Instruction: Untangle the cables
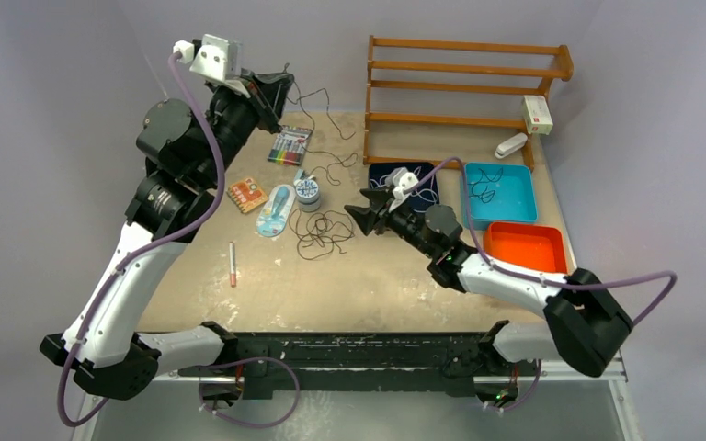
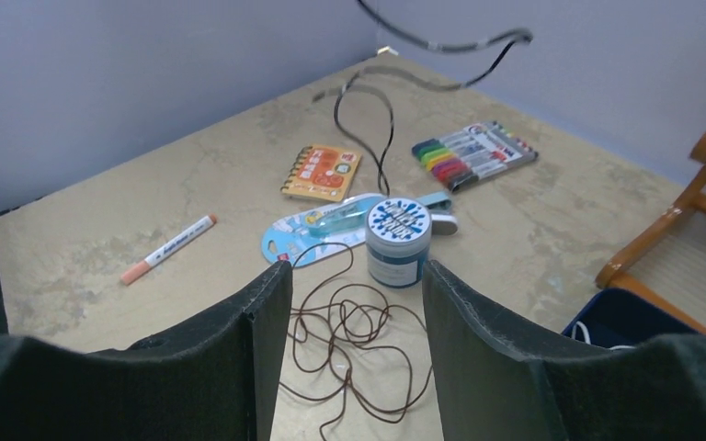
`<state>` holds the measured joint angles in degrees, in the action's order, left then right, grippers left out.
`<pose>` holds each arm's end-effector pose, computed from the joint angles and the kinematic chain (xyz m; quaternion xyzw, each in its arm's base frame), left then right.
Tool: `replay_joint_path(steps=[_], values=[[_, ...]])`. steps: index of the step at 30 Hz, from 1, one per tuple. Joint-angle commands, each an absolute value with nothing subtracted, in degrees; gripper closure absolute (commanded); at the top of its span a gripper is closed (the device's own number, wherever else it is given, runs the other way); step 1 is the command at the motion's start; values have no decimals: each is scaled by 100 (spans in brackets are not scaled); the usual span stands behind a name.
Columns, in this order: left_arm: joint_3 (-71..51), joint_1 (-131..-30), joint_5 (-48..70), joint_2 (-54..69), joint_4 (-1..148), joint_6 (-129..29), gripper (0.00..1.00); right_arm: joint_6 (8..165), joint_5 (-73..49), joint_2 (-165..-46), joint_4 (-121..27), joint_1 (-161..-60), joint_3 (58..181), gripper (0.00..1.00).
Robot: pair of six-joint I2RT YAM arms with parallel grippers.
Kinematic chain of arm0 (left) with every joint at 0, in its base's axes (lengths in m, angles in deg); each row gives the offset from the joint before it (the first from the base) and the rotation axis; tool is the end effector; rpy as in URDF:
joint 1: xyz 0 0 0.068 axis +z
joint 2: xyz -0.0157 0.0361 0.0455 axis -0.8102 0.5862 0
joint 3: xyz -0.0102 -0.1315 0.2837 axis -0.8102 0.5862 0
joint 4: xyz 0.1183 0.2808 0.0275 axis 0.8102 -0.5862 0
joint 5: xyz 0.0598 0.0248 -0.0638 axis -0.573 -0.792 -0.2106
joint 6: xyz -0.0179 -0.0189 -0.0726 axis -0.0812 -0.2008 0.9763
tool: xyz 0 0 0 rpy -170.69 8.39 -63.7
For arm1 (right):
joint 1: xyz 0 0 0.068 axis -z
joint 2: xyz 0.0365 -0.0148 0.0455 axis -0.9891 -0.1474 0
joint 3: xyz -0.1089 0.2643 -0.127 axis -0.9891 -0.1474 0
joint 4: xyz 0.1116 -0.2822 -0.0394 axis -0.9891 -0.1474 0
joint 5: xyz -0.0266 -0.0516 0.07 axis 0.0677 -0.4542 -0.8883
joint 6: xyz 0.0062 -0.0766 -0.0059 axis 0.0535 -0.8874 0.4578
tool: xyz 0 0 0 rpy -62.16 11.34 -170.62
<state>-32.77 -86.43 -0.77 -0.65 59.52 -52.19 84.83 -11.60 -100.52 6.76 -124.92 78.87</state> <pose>0.2318 -0.1416 0.6186 0.0974 0.6005 -0.2613 0.7494 0.2428 0.2407 0.2939 -0.2498 0.5750 0.3563 0.6928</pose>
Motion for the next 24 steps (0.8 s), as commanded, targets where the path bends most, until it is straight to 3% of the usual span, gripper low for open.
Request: replay_joint_path(steps=[1, 17, 24], values=[[-3200, -8649, -100, -188, 6234, -5170, 100, 8075, -807, -9479, 584, -12512, 7772, 43], [-3064, -8648, 225, -153, 6247, -5081, 100, 7299, -754, -8427, 739, -12512, 7869, 40], [-3067, -8652, 337, -120, 6255, -5047, 100, 6926, -1634, -8146, 462, -12512, 8134, 40]])
